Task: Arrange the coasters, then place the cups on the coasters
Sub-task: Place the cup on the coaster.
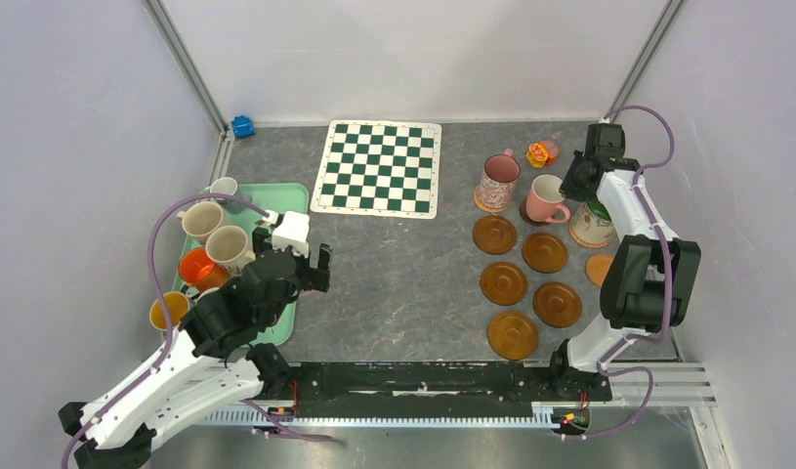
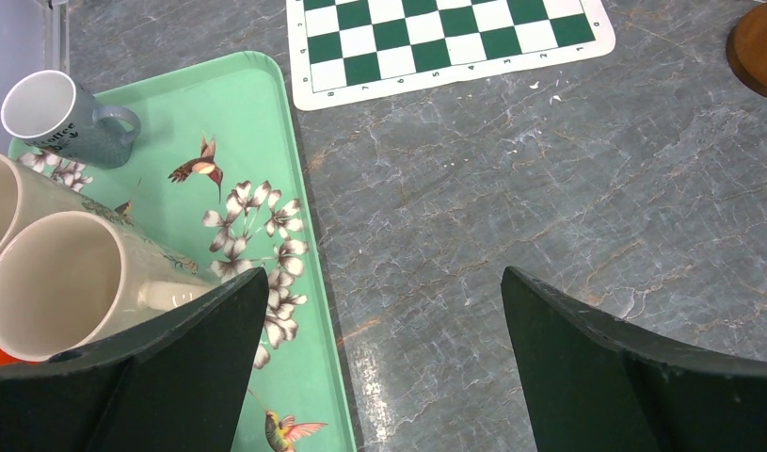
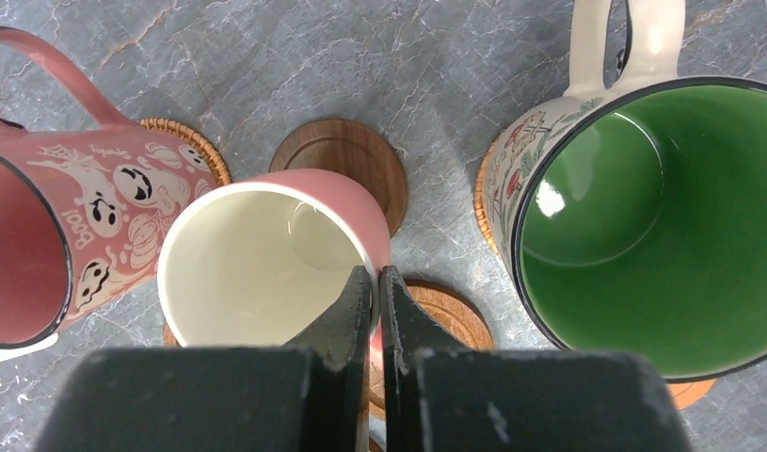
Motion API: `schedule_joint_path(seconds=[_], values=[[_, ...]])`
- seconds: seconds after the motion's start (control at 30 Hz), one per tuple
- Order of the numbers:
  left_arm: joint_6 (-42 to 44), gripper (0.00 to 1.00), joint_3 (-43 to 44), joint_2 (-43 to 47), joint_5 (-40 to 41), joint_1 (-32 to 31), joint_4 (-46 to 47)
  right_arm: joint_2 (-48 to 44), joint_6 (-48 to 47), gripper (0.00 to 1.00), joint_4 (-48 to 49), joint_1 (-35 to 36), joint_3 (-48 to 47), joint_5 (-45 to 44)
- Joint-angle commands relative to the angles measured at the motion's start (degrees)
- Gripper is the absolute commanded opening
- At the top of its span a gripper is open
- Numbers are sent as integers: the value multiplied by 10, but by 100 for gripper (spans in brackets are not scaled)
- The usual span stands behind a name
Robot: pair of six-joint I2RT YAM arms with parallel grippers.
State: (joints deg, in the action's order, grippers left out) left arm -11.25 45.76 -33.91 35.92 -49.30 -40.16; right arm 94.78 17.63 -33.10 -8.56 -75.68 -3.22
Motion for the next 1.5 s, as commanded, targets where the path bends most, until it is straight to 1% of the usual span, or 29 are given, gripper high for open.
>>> schedule_joint_path(seconds=[0.0, 0.53, 0.7, 0.87, 0.93, 1.03, 1.13, 1.2, 1.47], values=[[8, 100, 1, -2, 13, 0, 17, 4, 9, 0, 41, -5, -43, 7], [10, 100, 1, -8, 15, 0, 18, 36, 4, 0, 52, -8, -43, 14], [10, 100, 1, -8, 15, 0, 18, 41, 0, 5, 57, -8, -42, 12], [10, 100, 0, -8, 17, 0, 17, 46, -1, 5, 57, -8, -42, 13], [10, 100, 0, -8, 17, 0, 17, 46, -1, 6, 58, -8, -43, 17], [10, 100, 0, -7, 18, 0, 17, 44, 1, 17, 55, -8, -46, 21], [10, 100, 0, -7, 19, 0, 17, 41, 4, 33, 46, -8, -57, 24], [10, 100, 0, -8, 19, 0, 17, 39, 4, 40, 34, -8, -71, 26], [-2, 100, 3, -22, 32, 0, 7, 2, -4, 51, 2, 2, -113, 59]])
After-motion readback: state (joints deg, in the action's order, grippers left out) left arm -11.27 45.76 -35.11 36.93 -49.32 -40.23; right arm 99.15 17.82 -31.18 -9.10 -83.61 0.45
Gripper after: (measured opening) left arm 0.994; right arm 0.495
